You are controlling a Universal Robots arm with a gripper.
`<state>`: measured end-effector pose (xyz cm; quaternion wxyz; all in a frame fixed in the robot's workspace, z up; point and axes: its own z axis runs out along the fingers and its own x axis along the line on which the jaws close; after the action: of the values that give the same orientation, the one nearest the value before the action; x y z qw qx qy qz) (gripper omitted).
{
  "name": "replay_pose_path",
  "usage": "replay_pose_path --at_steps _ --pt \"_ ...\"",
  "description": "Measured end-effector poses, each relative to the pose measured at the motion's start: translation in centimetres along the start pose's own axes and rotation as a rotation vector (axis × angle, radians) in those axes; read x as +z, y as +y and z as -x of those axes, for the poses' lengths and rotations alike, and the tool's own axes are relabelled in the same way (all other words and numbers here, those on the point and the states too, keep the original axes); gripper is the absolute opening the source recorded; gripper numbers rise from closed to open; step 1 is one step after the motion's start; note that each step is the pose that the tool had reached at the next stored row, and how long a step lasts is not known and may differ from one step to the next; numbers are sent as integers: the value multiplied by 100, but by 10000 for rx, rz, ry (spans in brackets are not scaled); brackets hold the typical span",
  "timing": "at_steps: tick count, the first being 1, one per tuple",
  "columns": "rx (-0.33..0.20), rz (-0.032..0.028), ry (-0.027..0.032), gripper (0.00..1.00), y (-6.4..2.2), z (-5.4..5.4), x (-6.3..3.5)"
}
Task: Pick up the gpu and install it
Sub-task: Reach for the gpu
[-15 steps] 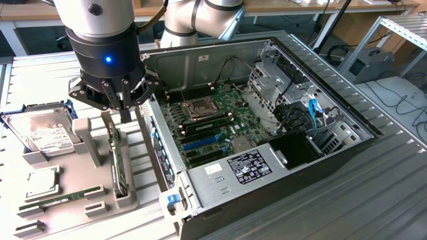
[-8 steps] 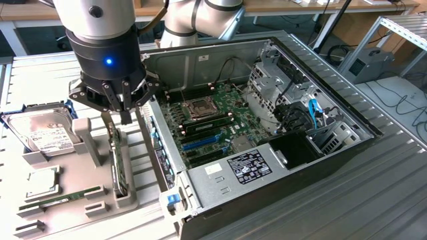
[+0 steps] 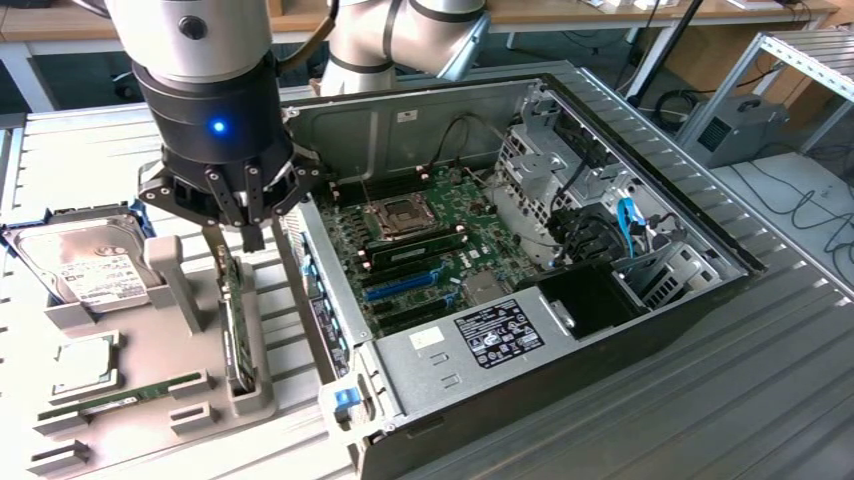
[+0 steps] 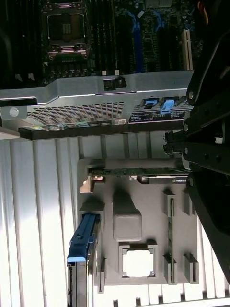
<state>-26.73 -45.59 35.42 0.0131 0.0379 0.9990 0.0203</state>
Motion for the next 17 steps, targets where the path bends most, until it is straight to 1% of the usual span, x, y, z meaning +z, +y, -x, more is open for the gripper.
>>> replay_pose_path --at_steps 17 --pt "0 -5 0 11 -67 5 11"
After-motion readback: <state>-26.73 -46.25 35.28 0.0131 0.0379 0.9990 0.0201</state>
